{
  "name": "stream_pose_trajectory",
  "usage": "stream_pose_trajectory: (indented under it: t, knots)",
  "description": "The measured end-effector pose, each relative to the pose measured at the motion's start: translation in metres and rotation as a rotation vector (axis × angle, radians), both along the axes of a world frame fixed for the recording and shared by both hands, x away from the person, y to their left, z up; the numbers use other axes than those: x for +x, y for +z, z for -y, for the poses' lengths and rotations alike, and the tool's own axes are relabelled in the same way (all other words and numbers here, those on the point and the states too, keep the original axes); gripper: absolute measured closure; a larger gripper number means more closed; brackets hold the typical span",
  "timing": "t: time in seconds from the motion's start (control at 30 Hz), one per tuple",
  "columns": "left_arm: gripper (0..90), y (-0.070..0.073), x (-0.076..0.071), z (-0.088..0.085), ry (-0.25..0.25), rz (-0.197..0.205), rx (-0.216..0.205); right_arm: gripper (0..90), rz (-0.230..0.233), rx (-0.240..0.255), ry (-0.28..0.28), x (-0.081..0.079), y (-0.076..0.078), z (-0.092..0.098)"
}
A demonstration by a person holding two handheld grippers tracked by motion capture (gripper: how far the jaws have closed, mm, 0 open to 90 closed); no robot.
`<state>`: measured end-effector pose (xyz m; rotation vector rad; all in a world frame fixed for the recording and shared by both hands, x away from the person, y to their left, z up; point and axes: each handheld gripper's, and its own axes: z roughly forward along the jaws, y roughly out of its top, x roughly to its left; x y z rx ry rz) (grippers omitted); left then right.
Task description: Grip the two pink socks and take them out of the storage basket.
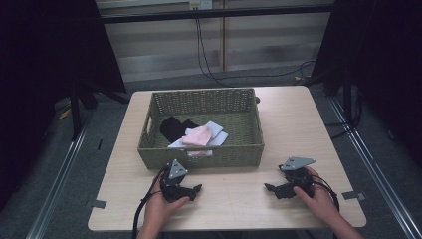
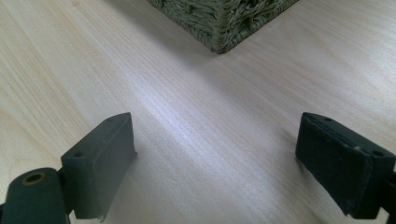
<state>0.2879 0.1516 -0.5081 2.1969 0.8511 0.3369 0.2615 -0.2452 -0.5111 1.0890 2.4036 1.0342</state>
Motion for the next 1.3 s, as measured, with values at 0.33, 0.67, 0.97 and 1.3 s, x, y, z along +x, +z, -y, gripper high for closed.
stream_pose_trajectory:
  t: [0.33,0.67,0.97,1.3]
  knots:
    - [23.4,0.008,-0.002,0.005,0.007,-0.054,0.016,11.4,-0.001,0.000,0.000,0.000,0.000,0.000]
    - [28.8,0.057,0.008,0.008,-0.017,-0.176,0.039,11.4,-0.003,0.000,-0.003,0.000,0.000,0.000]
    - [28.7,0.087,0.024,0.013,-0.041,-0.271,0.041,11.4,-0.002,0.000,-0.001,0.000,0.000,0.000]
    - [28.8,0.127,0.045,0.017,-0.039,-0.325,0.048,11.4,-0.002,0.000,-0.001,0.000,0.000,0.000]
